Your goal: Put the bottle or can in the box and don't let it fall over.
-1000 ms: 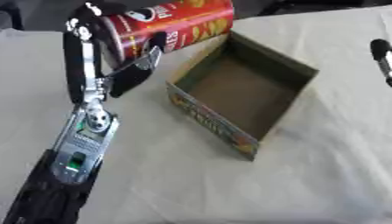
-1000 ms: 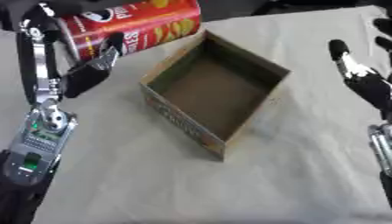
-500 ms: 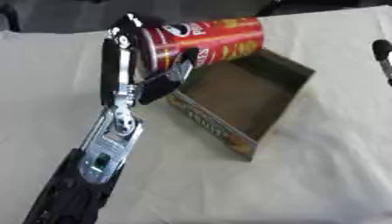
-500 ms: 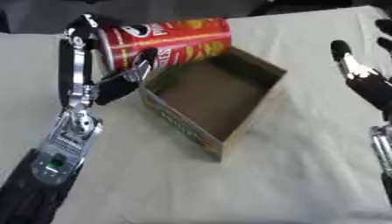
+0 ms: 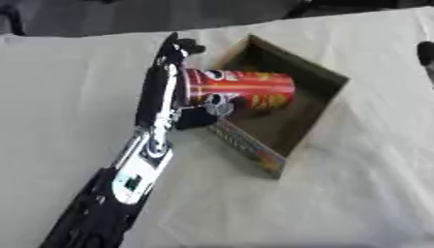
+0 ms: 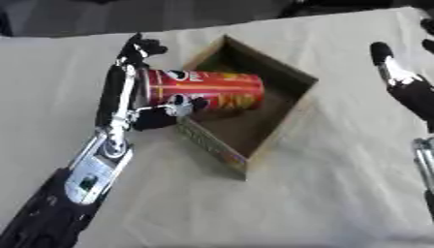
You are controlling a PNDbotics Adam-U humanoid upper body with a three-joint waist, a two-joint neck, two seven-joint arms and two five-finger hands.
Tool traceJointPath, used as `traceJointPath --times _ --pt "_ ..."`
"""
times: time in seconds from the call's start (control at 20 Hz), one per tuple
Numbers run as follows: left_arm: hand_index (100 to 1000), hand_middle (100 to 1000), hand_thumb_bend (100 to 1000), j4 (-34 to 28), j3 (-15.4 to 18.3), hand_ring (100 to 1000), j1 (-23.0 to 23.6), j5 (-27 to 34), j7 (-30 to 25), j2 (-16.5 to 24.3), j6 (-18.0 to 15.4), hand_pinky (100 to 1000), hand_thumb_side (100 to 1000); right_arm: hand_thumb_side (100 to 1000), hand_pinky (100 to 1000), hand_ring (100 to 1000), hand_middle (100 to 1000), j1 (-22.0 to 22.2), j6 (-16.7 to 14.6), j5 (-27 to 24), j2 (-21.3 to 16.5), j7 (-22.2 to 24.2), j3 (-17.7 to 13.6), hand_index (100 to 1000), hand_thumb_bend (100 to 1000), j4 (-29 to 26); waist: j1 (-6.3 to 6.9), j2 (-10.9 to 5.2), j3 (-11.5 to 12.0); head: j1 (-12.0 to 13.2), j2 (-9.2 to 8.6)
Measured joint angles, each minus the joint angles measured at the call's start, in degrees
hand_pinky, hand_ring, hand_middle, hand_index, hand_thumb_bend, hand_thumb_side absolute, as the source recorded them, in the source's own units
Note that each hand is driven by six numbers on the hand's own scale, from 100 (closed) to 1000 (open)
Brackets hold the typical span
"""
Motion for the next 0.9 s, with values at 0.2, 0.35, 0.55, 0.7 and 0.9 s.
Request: traceJointPath --times 0.2,0.35,0.55,0.7,0.9 --pt "755 766 1000 -1.07 1.13 1000 0.03 -2.9 -2.36 -0.01 1.19 779 579 342 848 861 716 0.0 -0.05 0.0 0.0 -0.05 0.0 848 586 0.0 -0.05 0.0 0.17 -0.03 0.0" --pt "755 766 1000 -1.78 1.39 1000 0.08 -3.39 -2.91 -0.01 1.56 779 579 342 848 861 716 0.0 -0.11 0.0 0.0 -0.11 0.0 848 586 0.0 -0.12 0.0 0.22 -0.04 -0.01" --pt "742 753 934 -2.51 1.61 1000 0.19 -3.38 -3.04 -0.01 1.79 745 576 342 848 861 716 0.01 -0.12 0.0 0.0 -0.13 -0.01 848 587 0.0 -0.14 0.0 0.34 -0.06 -0.01" --pt "732 770 877 -3.79 2.13 985 0.59 -2.49 -2.46 0.03 2.09 705 581 341 848 860 716 0.03 -0.12 0.0 0.0 -0.14 -0.02 847 585 0.0 -0.18 -0.02 0.51 -0.17 -0.01" --pt "732 788 792 -7.15 4.88 971 2.56 -0.45 -0.36 2.11 1.94 693 581 340 848 860 716 0.57 -0.12 0.0 0.0 -0.25 -0.36 848 585 0.0 -0.36 -0.77 1.37 -0.89 0.02"
